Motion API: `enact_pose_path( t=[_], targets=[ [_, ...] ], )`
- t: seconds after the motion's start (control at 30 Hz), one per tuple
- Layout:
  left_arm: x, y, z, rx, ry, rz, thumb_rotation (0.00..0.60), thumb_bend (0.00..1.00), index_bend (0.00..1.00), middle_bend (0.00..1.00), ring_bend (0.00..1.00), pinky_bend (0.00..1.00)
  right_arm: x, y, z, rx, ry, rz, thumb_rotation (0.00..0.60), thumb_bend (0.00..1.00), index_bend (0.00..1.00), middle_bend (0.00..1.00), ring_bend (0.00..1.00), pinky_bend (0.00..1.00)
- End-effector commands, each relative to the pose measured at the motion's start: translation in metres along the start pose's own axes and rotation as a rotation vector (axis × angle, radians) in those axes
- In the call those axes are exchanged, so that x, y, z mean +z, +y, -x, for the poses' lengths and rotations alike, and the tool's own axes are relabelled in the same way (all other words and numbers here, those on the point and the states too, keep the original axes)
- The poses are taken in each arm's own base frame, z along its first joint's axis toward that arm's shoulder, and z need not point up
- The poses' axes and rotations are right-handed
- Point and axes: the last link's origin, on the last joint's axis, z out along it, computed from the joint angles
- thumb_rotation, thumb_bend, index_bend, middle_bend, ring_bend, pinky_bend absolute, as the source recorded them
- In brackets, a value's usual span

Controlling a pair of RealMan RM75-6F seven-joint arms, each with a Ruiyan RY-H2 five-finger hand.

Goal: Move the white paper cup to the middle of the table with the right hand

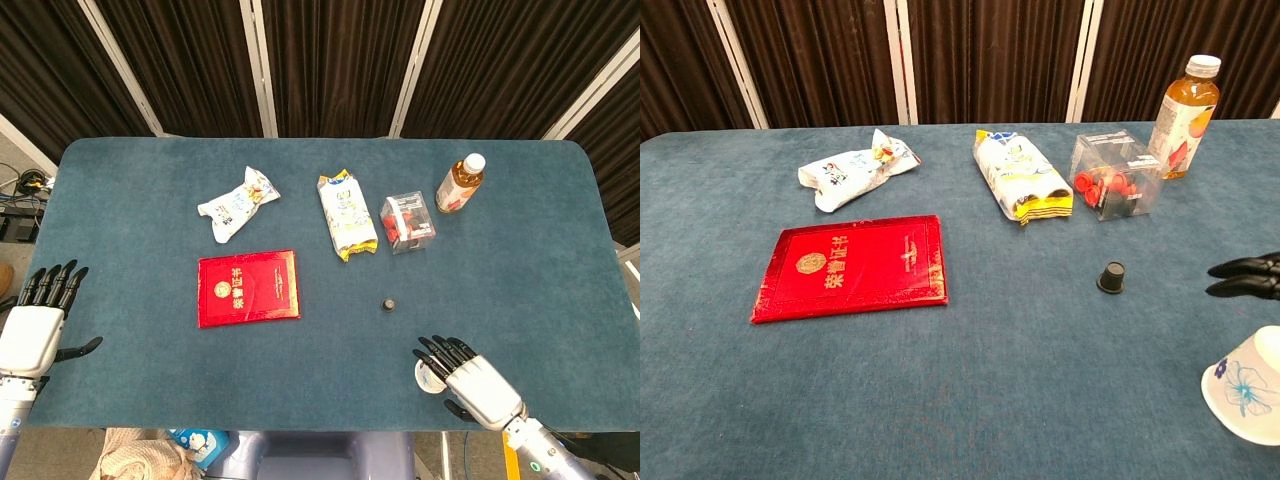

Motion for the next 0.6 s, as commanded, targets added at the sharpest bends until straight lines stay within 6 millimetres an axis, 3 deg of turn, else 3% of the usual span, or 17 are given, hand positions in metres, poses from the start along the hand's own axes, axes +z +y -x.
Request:
enact_pose_path(
  t=[0.03, 0.23, 0.43, 0.6],
  targets=[
    [0.000, 0.000, 0.000, 0.000, 0.001, 0.000, 0.600, 0.00, 0.00, 0.00, 0.00, 0.00, 0.005, 0.000, 0.004, -0.004, -0.015, 0.008, 0.600, 0.33, 0.00, 0.00, 0.01, 0.15],
    [0.000, -0.001, 0.000, -0.001, -0.003, -0.003, 0.600, 0.00, 0.00, 0.00, 0.00, 0.00, 0.010, 0.003, 0.010, -0.016, -0.042, 0.031, 0.600, 0.33, 0.02, 0.01, 0.07, 0.23],
    [0.000, 0.000, 0.000, -0.003, -0.004, -0.004, 0.600, 0.00, 0.00, 0.00, 0.00, 0.00, 0.009, 0.007, 0.017, -0.030, -0.068, 0.049, 0.600, 0.33, 0.20, 0.13, 0.19, 0.39],
    [0.000, 0.000, 0.000, -0.006, -0.005, -0.005, 0.600, 0.00, 0.00, 0.00, 0.00, 0.00, 0.009, 0.007, 0.020, -0.035, -0.079, 0.050, 0.600, 0.37, 0.41, 0.30, 0.38, 0.54]
  ],
)
